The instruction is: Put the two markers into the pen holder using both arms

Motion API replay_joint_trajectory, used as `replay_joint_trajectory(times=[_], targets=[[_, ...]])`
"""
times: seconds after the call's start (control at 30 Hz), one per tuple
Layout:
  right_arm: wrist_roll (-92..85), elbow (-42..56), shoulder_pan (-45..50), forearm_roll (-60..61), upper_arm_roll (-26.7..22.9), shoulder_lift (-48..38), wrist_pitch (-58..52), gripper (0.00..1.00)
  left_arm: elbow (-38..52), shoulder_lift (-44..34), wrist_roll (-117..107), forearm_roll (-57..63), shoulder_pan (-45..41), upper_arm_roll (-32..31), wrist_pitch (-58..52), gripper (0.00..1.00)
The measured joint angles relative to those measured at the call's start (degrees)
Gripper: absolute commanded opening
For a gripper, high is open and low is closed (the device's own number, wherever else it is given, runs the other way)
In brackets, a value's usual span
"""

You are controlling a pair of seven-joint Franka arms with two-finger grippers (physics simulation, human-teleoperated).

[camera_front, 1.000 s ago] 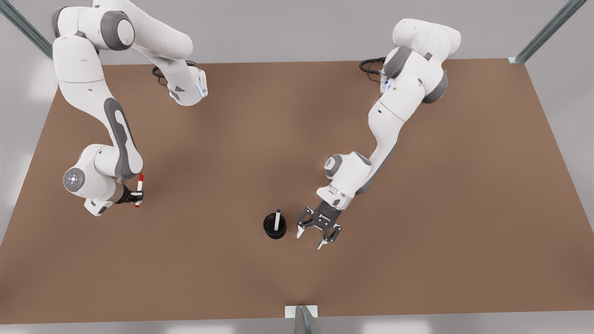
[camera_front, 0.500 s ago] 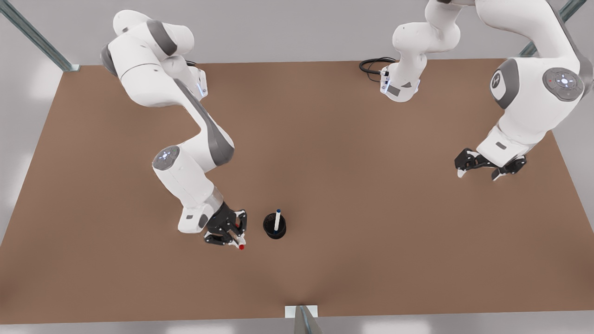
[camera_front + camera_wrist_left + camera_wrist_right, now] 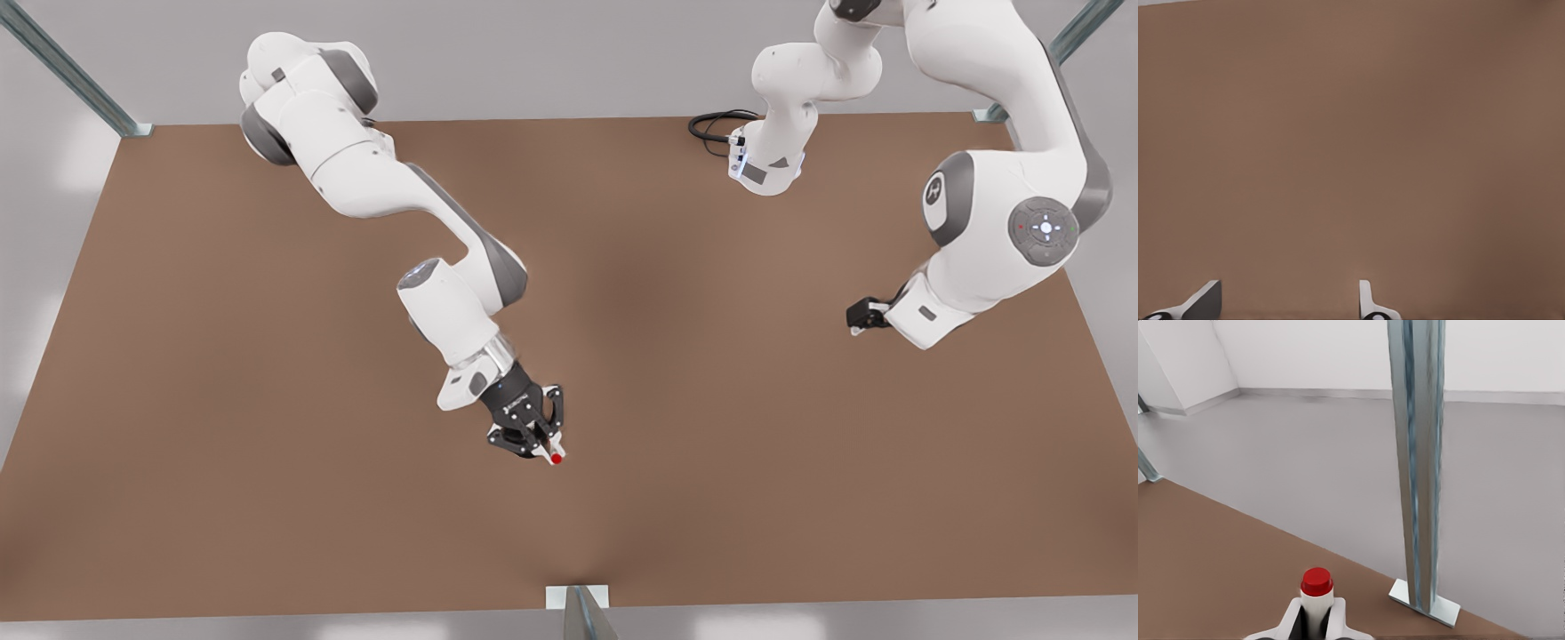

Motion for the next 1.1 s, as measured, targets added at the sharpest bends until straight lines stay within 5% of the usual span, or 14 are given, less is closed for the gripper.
replay_joint_trajectory(times=[0.4, 1.1], targets=[[3.0, -17.3, -2.0, -1.5, 0.1, -3.6, 20.4, 0.21, -0.1, 0.5, -1.5, -1.6, 0.0, 0.0, -0.4, 1.00], [2.1, -24.9, -4.5, -2.6, 0.4, -2.8, 29.3, 0.21, -0.1, 1.6, -2.6, -2.9, -1.3, 0.0, -0.2, 1.00]])
